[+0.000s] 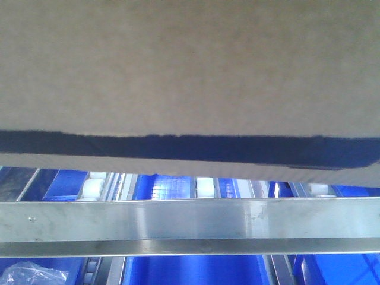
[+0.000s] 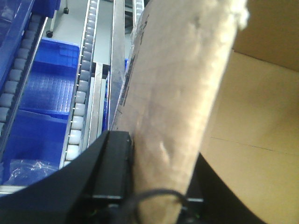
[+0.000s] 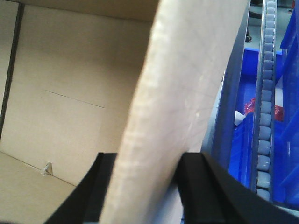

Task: Grab box from left shelf to table start
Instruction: 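Lift the box with both grippers and pull it off the shelf, then hold the box with both grippers while the base turns away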

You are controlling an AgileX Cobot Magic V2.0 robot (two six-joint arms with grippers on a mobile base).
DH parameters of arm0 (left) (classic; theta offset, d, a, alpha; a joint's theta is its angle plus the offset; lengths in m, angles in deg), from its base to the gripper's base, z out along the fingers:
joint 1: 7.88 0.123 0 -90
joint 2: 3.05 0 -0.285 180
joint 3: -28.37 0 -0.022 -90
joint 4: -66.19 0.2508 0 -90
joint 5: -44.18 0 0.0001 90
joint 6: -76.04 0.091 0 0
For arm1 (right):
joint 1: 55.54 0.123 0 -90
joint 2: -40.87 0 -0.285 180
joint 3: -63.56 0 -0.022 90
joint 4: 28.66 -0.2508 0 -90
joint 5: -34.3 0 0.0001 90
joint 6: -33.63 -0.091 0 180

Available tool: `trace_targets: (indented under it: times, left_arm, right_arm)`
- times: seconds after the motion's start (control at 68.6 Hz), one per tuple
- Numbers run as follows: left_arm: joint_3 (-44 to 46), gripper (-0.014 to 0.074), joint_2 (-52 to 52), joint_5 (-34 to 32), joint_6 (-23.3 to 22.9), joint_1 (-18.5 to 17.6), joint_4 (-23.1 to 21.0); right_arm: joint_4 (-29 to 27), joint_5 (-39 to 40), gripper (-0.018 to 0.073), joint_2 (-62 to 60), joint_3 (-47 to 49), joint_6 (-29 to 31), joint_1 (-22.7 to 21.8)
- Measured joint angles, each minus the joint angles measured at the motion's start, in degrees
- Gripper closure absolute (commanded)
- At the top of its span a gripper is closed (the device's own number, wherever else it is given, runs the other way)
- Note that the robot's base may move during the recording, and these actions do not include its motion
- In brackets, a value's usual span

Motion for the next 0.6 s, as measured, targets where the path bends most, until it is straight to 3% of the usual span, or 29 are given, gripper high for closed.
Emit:
trace_targets:
  times: [0.598]
  left_arm:
    - [0.00, 0.0689, 0.00, -0.09, 0.00, 0.00, 0.00]
  right_arm:
    - [0.00, 0.00, 0.0497, 0.00, 0.00, 0.00, 0.00]
